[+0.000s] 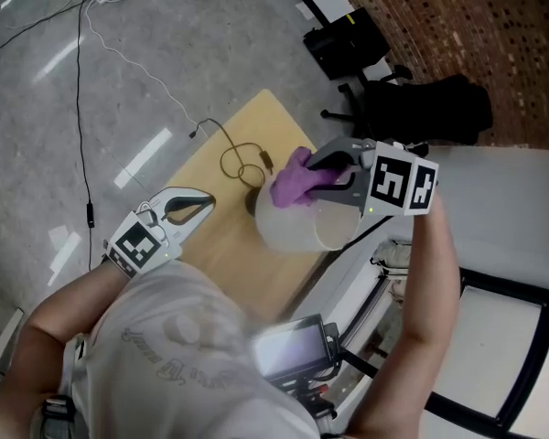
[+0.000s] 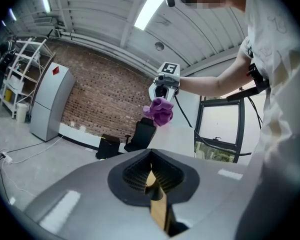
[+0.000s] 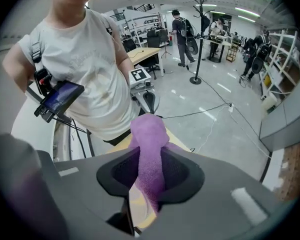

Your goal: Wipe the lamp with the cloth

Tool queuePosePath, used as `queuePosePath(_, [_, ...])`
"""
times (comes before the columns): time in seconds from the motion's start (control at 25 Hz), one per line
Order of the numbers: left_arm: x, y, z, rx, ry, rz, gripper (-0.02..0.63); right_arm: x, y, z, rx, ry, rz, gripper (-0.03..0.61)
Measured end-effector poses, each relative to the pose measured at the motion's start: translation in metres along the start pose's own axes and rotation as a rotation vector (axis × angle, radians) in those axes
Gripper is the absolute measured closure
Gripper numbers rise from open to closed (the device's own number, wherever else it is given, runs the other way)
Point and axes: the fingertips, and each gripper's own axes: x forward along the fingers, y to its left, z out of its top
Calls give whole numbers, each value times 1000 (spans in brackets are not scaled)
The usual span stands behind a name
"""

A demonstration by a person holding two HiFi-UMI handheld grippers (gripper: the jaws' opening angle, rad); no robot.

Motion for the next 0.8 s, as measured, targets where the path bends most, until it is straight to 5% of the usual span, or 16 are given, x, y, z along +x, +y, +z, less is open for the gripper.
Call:
queuePosePath(0.28, [1, -2, 5, 12, -6, -23, 612, 47, 16, -28, -24, 256, 88, 456])
queuePosePath(0.8, [-16, 15, 0, 8, 15, 13, 612, 137, -7, -57, -45, 436, 179, 456])
